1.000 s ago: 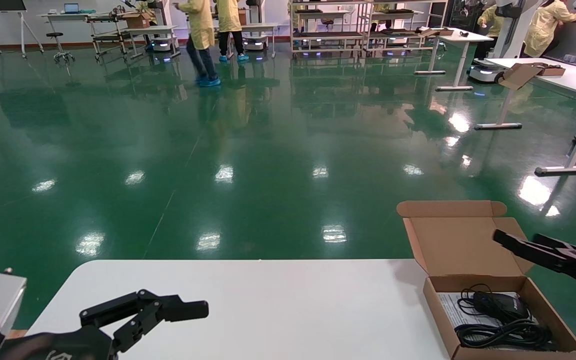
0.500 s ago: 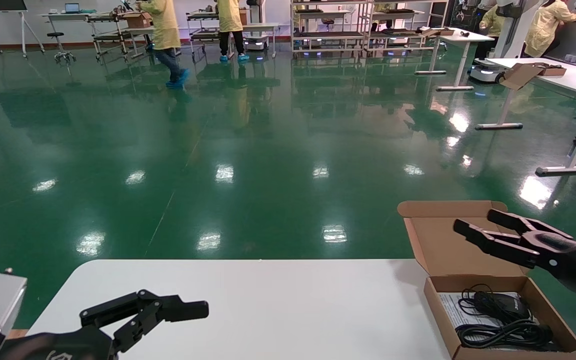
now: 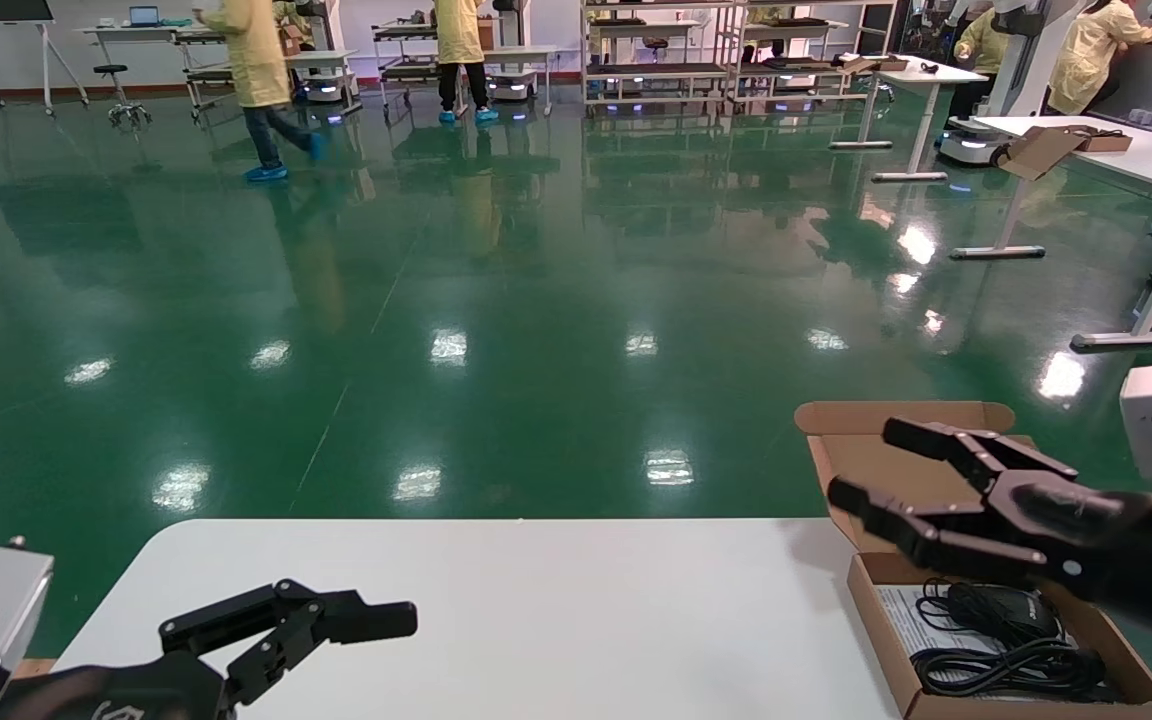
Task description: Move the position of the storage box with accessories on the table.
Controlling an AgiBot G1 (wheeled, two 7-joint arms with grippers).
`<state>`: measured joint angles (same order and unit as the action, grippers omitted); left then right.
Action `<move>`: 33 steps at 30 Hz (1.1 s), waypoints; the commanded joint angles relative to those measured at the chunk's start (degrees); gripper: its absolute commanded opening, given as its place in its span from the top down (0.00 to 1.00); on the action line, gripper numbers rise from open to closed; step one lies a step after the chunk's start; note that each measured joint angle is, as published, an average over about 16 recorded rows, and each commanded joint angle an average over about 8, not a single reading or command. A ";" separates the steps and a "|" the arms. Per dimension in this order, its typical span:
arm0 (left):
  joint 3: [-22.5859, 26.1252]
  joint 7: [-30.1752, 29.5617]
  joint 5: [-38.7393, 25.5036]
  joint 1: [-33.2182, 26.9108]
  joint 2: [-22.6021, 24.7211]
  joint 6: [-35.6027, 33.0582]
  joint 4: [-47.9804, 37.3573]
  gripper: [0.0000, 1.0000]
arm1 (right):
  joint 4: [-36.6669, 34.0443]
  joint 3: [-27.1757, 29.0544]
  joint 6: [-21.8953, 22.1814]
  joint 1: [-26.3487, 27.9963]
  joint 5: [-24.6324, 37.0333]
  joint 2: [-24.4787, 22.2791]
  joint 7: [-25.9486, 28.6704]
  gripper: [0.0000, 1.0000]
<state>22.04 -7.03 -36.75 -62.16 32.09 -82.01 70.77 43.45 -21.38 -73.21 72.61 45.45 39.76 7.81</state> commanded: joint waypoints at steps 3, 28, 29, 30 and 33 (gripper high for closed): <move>0.00 0.00 0.00 0.00 0.00 0.00 0.00 0.00 | 4.74 0.84 -1.96 -1.74 -0.57 -0.75 0.46 0.00; 0.00 0.00 0.01 0.01 0.00 0.02 -0.01 0.00 | 31.59 5.59 -13.16 -11.55 -3.82 -4.96 3.08 0.00; -0.01 0.00 0.01 0.01 -0.01 0.02 -0.01 0.00 | 31.87 5.65 -13.29 -11.66 -3.87 -5.01 3.11 0.00; -0.01 0.00 0.01 0.01 -0.01 0.02 -0.01 0.00 | 32.17 5.71 -13.43 -11.78 -3.93 -5.06 3.14 0.00; -0.01 0.00 0.02 0.01 -0.01 0.02 -0.01 0.00 | 31.97 5.74 -13.34 -11.75 -3.96 -5.07 3.13 0.00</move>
<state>22.04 -7.02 -36.74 -62.14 32.09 -81.99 70.75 75.07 -15.72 -86.39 61.00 41.55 34.76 10.91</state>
